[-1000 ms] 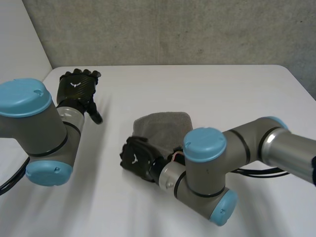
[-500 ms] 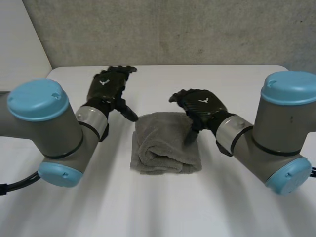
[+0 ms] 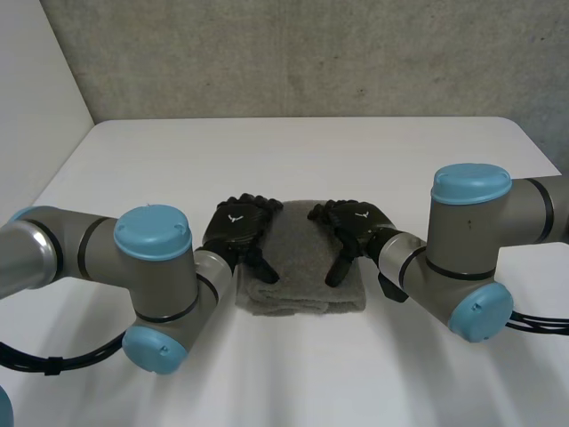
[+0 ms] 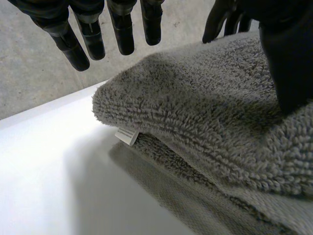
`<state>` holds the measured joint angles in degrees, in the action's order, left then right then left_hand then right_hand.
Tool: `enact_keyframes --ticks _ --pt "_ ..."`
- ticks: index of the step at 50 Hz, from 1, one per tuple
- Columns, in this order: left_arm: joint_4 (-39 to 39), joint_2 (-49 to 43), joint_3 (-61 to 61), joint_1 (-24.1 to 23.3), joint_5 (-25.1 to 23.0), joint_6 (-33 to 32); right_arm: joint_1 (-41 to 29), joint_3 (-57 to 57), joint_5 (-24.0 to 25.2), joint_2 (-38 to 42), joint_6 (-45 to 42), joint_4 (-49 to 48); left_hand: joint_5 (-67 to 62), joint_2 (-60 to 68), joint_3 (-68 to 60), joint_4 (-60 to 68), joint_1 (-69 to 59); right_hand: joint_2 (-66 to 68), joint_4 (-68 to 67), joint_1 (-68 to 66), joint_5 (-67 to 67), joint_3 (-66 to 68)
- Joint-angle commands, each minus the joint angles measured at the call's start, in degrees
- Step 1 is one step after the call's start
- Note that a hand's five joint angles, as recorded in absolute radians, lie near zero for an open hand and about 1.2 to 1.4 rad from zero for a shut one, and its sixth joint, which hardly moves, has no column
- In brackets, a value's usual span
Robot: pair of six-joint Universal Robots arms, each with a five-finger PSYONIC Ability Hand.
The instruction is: Fold the towel.
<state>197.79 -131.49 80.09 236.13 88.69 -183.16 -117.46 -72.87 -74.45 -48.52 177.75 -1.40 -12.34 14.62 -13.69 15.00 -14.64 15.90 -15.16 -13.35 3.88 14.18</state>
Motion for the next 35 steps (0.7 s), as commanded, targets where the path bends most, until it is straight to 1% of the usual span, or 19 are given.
enact_keyframes --ticks 1,5,7,8,9,10,12,13,15,16,17,18,20,23,24,26,29,31,35 --pt "-0.74 2.72 0.07 -0.23 -0.01 -0.27 0.3 0.01 -0.26 -1.75 -0.48 0.52 11.79 -4.07 3.14 -4.45 4.09 -5.9 5.16 3.35 -3.88 -4.18" --pt "-1.88 5.19 0.15 -0.41 -0.01 -0.27 0.57 -0.08 -0.52 -4.65 -0.3 1.31 11.79 -4.07 3.14 -4.45 4.09 -5.9 5.16 3.35 -3.88 -4.18" --pt "-3.37 7.9 0.07 0.03 -0.01 -0.27 1.35 -1.04 -1.14 -9.2 0.05 1.75 11.79 -4.07 3.14 -4.45 4.09 -5.9 5.16 3.35 -3.88 -4.18" --pt "-3.38 7.91 0.07 0.03 -0.01 -0.27 1.36 -1.05 -1.14 -9.22 0.05 1.75 11.79 -4.07 3.14 -4.45 4.09 -5.9 5.16 3.35 -3.88 -4.18" --pt "-4.33 9.74 0.07 0.38 -0.01 -0.18 1.79 -1.48 -1.66 -11.92 0.14 1.84 11.96 -4.23 3.3 -4.61 4.26 -5.9 5.16 3.35 -3.88 -4.18" --pt "-4.34 9.76 0.07 0.38 -0.01 -0.18 1.8 -1.49 -1.66 -11.95 0.14 1.84 11.96 -4.23 3.3 -4.61 4.26 -5.9 5.16 3.35 -3.88 -4.18" --pt "-6.18 13.96 0.24 0.9 0.34 -0.27 3.2 -2.71 -4.55 -17.2 0.14 1.75 12.34 -4.62 3.69 -5.0 4.64 -5.9 5.16 3.35 -3.88 -4.18" --pt "-6.19 13.98 0.24 0.91 0.34 -0.27 3.2 -2.72 -4.56 -17.22 0.14 1.75 12.34 -4.62 3.69 -5.0 4.64 -5.9 5.16 3.35 -3.88 -4.18" --pt "-8.2 18.35 0.33 2.83 1.04 -0.27 4.69 -3.94 -8.24 -21.86 -0.21 1.75 12.34 -4.62 3.69 -5.0 4.64 -5.9 5.16 3.35 -3.88 -4.18" --pt "-8.21 18.37 0.33 2.84 1.04 -0.27 4.7 -3.95 -8.26 -21.88 -0.21 1.75 12.34 -4.62 3.69 -5.0 4.64 -5.9 5.16 3.35 -3.88 -4.18" --pt "-9.6 20.9 0.33 4.32 2.17 -0.18 5.22 -4.56 -9.65 -23.79 -0.39 1.75 12.34 -4.62 3.69 -5.0 4.64 -5.9 5.16 3.35 -3.88 -4.18" --pt "-9.62 20.92 0.33 4.34 2.18 -0.18 5.23 -4.56 -9.66 -23.81 -0.39 1.75 12.34 -4.62 3.69 -5.0 4.64 -5.9 5.16 3.35 -3.88 -4.18" --pt "-13.2 25.39 0.51 6.96 4.29 -0.27 6.01 -5.79 -11.76 -26.88 -0.74 2.01 12.34 -4.62 3.69 -5.0 4.64 -5.9 5.16 3.35 -3.88 -4.18" --pt "-16.37 28.2 0.94 7.67 4.73 -0.27 7.07 -7.37 -12.74 -29.51 -2.05 2.1 12.34 -4.62 3.69 -5.0 4.64 -5.9 5.16 3.35 -3.88 -4.18" --pt "-16.38 28.22 0.95 7.68 4.73 -0.27 7.07 -7.38 -12.74 -29.53 -2.06 2.1 12.34 -4.62 3.69 -5.0 4.64 -5.9 5.16 3.35 -3.88 -4.18" --pt "-18.84 30.23 2.26 7.68 5.08 -0.18 7.34 -9.39 -13.09 -31.36 -4.86 1.93 12.34 -4.62 3.69 -5.0 4.64 -5.9 5.16 3.35 -3.88 -4.18" --pt "-19.28 31.56 3.41 7.59 5.26 -0.27 7.34 -10.63 -13.35 -32.08 -6.36 1.66 12.34 -4.62 3.69 -5.0 4.64 -5.9 5.16 3.35 -3.88 -4.18" --pt "-18.94 33.83 6.03 7.94 5.09 -0.53 7.34 -11.94 -14.58 -33.39 -8.55 1.4 12.34 -4.62 3.69 -5.0 4.64 -5.9 5.16 3.35 -3.88 -4.18" --pt "-18.58 35.16 7.27 8.03 4.91 -0.53 7.34 -12.21 -16.43 -33.57 -9.18 1.49 12.34 -4.62 3.69 -5.0 4.64 -5.9 5.16 3.35 -3.88 -4.18"
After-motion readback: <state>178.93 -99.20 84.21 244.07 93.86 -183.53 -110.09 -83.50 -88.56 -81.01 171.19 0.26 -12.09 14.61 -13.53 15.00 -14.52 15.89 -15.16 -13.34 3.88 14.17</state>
